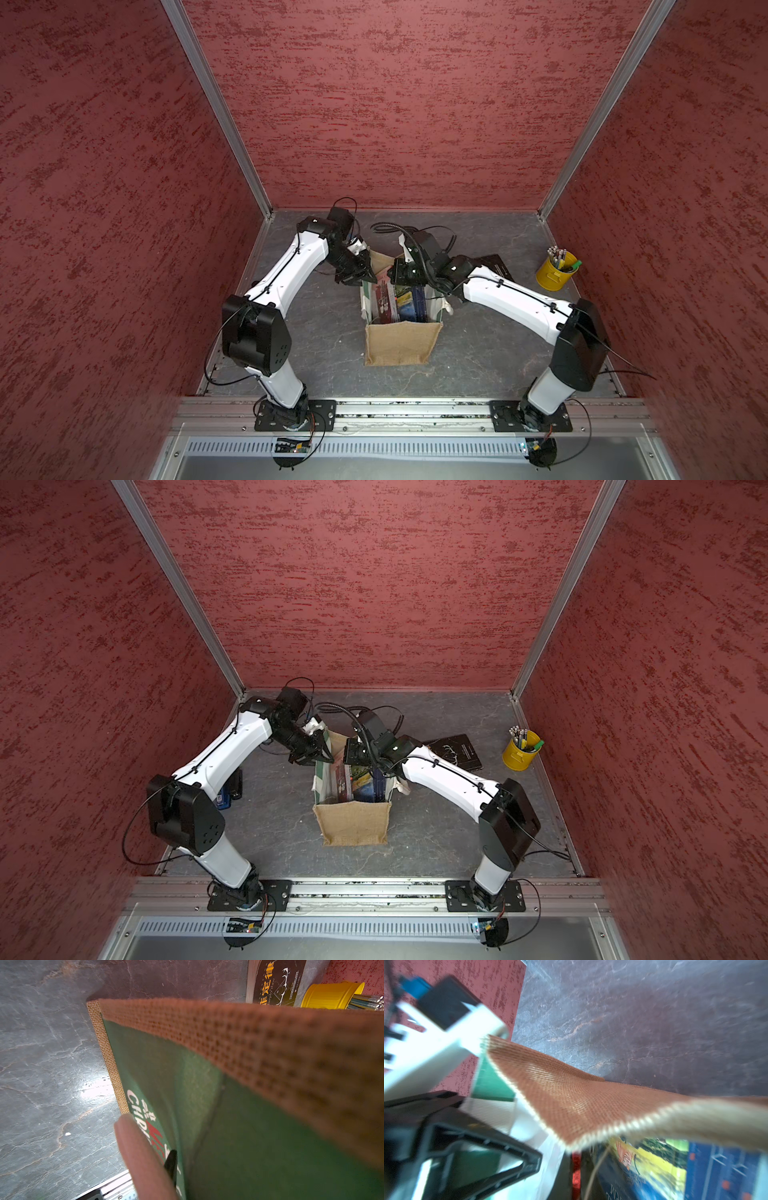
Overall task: Take out the books from the canvas bag
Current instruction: Pick up the book from the canvas bag, then place the book at the center of the board.
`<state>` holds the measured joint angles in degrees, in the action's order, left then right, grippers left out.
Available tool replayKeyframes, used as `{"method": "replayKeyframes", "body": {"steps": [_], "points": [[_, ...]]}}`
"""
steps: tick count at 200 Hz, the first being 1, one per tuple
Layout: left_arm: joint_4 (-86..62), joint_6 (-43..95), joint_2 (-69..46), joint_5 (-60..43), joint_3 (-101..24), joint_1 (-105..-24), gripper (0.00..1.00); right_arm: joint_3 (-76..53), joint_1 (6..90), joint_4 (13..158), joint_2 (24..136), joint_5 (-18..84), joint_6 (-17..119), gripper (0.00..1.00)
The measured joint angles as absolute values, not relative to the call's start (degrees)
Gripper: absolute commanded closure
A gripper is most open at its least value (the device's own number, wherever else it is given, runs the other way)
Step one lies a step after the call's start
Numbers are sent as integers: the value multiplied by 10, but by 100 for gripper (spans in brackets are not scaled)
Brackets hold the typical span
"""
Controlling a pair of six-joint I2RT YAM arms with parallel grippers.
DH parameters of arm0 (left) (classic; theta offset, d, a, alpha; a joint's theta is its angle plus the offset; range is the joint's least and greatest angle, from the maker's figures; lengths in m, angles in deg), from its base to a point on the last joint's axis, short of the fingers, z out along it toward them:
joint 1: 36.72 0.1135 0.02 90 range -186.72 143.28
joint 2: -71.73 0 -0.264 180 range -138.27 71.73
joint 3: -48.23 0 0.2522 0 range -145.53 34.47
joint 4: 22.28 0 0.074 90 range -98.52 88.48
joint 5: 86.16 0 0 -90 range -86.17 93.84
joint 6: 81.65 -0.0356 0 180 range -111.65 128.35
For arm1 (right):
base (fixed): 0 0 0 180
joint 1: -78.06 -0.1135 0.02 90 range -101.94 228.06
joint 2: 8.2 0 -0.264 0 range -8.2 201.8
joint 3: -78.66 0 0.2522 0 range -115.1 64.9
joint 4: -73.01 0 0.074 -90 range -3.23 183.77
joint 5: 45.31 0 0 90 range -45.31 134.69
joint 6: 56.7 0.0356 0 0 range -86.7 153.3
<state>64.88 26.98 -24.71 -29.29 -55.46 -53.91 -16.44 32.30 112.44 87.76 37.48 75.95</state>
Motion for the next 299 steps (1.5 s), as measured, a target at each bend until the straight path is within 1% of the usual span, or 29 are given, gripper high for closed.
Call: {"method": "replayKeyframes", "body": {"steps": [65,133,163,183,222,244,266,299], "points": [[649,270,-247,-292,-555,-539,76,-216,328,1187,860,407,745,100],[649,270,-247,-286,-555,-538,76,-232,366,1236,808,420,741,100],[649,270,-247,-286,-553,-538,76,-239,395,1232,757,425,753,100],[649,270,-247,-286,-552,-538,76,-234,430,1196,707,429,773,100],[649,270,-247,-286,-547,-538,76,-167,520,1075,600,441,829,100],[649,270,-247,-286,-547,-538,76,-115,571,1029,562,450,861,100],[649,270,-247,-286,-547,-538,76,-59,613,1015,535,462,884,100],[649,270,-247,-286,-547,-537,76,30,663,1032,474,481,908,100]]}}
